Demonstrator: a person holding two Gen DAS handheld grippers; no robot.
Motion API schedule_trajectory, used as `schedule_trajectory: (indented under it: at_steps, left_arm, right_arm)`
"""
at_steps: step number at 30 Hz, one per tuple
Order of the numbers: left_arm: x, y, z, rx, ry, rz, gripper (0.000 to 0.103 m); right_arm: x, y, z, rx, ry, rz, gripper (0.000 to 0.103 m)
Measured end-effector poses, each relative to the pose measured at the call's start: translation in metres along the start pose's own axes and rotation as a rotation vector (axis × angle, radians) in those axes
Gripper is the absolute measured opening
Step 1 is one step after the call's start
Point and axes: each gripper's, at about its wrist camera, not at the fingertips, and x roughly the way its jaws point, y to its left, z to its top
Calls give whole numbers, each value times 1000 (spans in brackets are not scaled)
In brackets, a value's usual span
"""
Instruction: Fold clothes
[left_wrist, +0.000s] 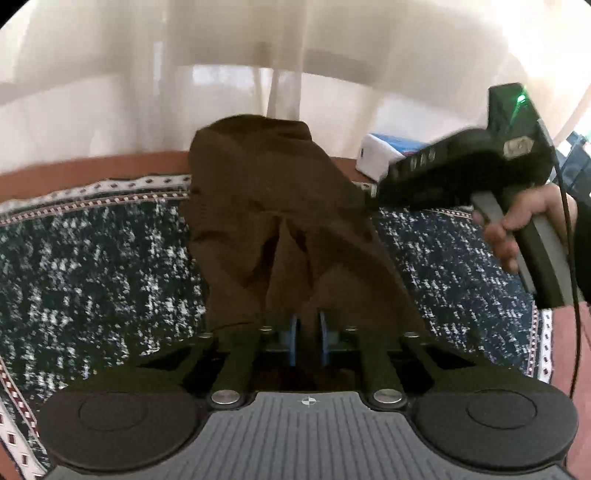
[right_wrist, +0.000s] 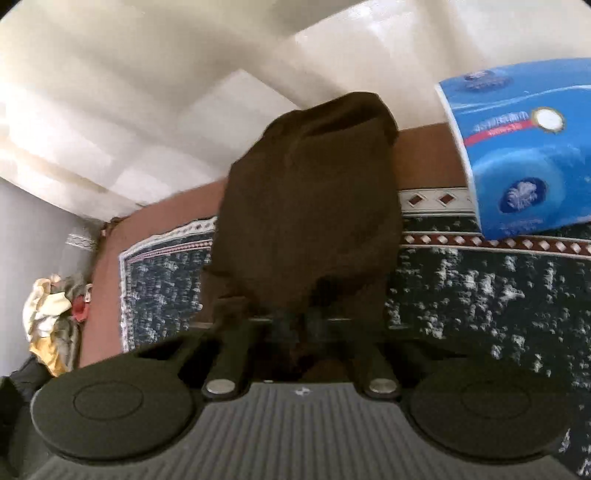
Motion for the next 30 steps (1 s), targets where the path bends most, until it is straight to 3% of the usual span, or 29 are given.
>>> schedule_trajectory:
  at_steps: [3, 7, 9, 10, 13, 16, 17, 18, 20, 22, 25, 28, 30]
  left_arm:
    - [5, 3, 0, 0, 0, -11, 5]
    - [23, 5, -3, -1, 22, -1, 5]
    - [27, 6, -5, 3, 13, -3, 7]
    - [29, 6, -5, -3, 8, -7, 15]
    - [27, 10, 0, -32, 6, -25, 25]
    - [11, 19, 8, -73, -37, -1, 42]
    - [4, 24, 11, -86, -65, 28, 44]
    - [-4, 28, 13, -104, -80, 41, 44]
    - [-16, 31, 16, -124, -86, -3, 42]
    - [-22, 24, 16, -104, -69, -83, 40]
    - [-17, 5, 7, -10, -11, -174, 40]
    - [4, -3, -4, 35, 40, -145, 40]
    - [16, 2, -8, 29, 38, -141, 26]
  right_arm:
    - [-8, -7, 10, 40, -83, 15, 3]
    - [10, -23, 15, 53, -52, -47, 3]
    - [15, -40, 13, 138, -69, -15, 3]
    - [15, -43, 11, 166, -74, 0, 3]
    - [11, -38, 13, 124, -79, -23, 2]
    - [-5, -28, 18, 96, -132, -79, 12]
    - [-17, -24, 17, 80, -163, -86, 24]
    - [-28, -19, 16, 63, -193, -94, 29]
    - [-46, -7, 11, 20, -223, -70, 28]
    - [-54, 10, 0, -32, -175, 40, 28]
    - [-43, 30, -23, -82, -24, 173, 27]
    - [-19, 27, -42, -81, 71, 168, 26]
    - [-5, 16, -47, -40, 94, 127, 26]
